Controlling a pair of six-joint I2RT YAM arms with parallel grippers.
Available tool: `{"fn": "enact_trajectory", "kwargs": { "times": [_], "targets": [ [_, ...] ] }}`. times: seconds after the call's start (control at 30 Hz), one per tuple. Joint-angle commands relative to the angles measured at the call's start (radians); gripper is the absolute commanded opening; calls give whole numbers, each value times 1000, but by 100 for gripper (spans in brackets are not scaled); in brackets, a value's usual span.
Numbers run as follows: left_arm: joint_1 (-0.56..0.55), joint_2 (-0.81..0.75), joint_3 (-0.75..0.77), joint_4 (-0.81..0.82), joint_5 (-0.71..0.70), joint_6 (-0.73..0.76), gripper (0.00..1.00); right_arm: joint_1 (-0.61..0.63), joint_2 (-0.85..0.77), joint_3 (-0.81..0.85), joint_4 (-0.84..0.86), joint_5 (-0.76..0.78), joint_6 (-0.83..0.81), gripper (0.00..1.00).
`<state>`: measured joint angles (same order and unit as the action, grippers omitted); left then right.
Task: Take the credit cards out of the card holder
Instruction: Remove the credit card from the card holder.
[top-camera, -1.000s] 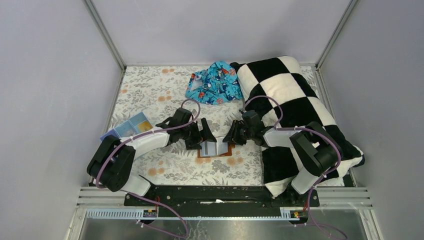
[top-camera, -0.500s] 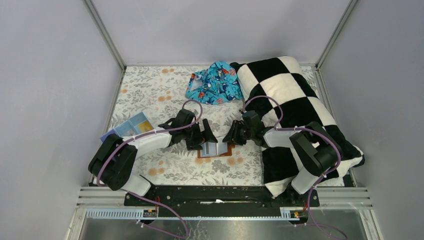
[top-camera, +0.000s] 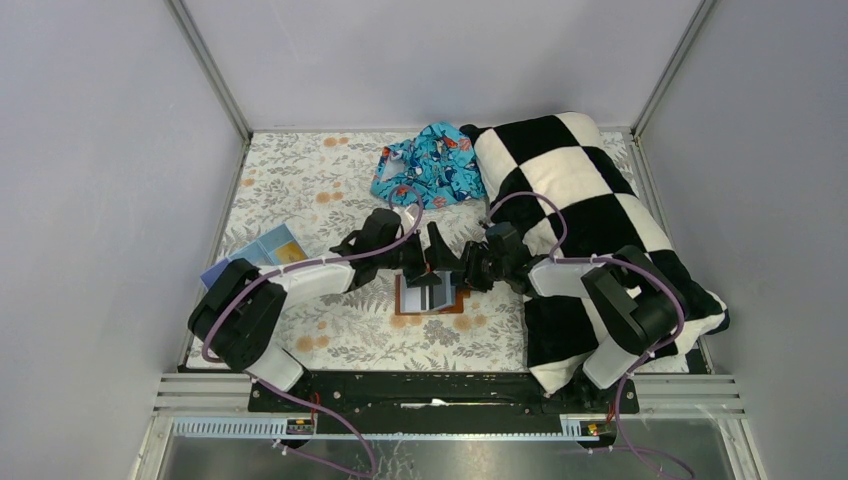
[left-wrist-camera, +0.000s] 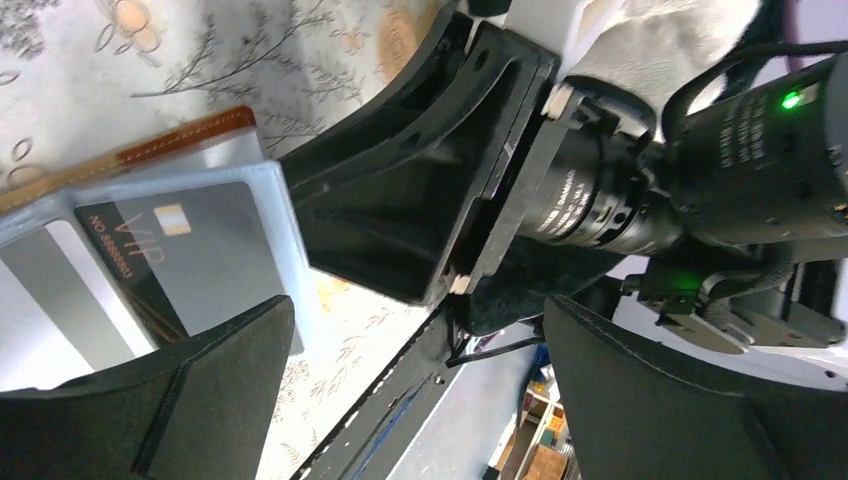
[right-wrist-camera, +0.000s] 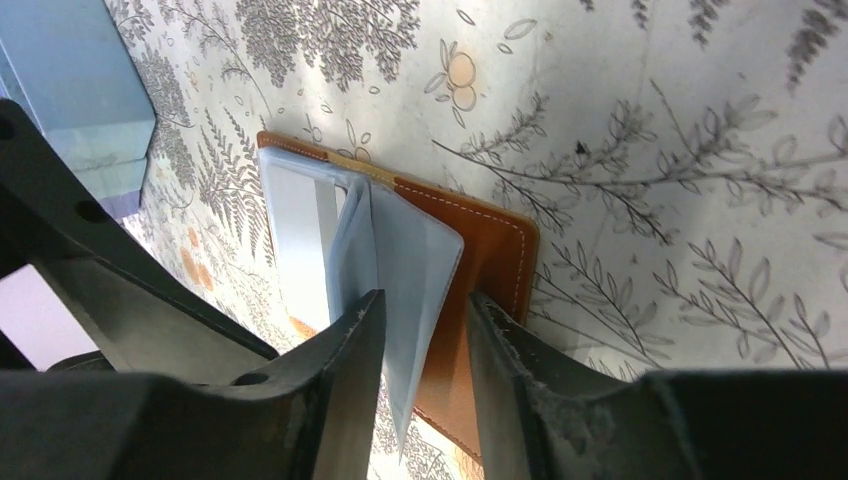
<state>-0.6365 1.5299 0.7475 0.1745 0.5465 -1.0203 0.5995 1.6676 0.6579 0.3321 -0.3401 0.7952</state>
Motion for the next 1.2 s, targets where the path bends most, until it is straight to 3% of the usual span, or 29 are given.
{"fn": "enact_trajectory", "kwargs": {
  "times": [0.0, 0.27, 0.57, 0.67, 0.8, 1.17],
  "targets": [
    [-2, 29, 47, 115, 51, -31, 99, -6, -61, -50, -137, 63, -23, 46],
    [-2, 49, 35, 108, 42, -21, 99, -46, -294, -98, -311, 208, -89, 61],
    [-3, 52, 91, 13, 5, 27, 99, -49, -485, -31, -493, 387, -155, 62],
    [-7, 74, 102, 13, 17, 27, 99, -47, -529, -22, -506, 422, -163, 61],
    [-20, 116, 135, 10, 40, 37, 99, -48, -527, -32, -505, 401, -158, 49],
    [-31, 241, 170, -78, -22, 72, 99, -48, -282, -98, -344, 222, -122, 33]
  ]
}}
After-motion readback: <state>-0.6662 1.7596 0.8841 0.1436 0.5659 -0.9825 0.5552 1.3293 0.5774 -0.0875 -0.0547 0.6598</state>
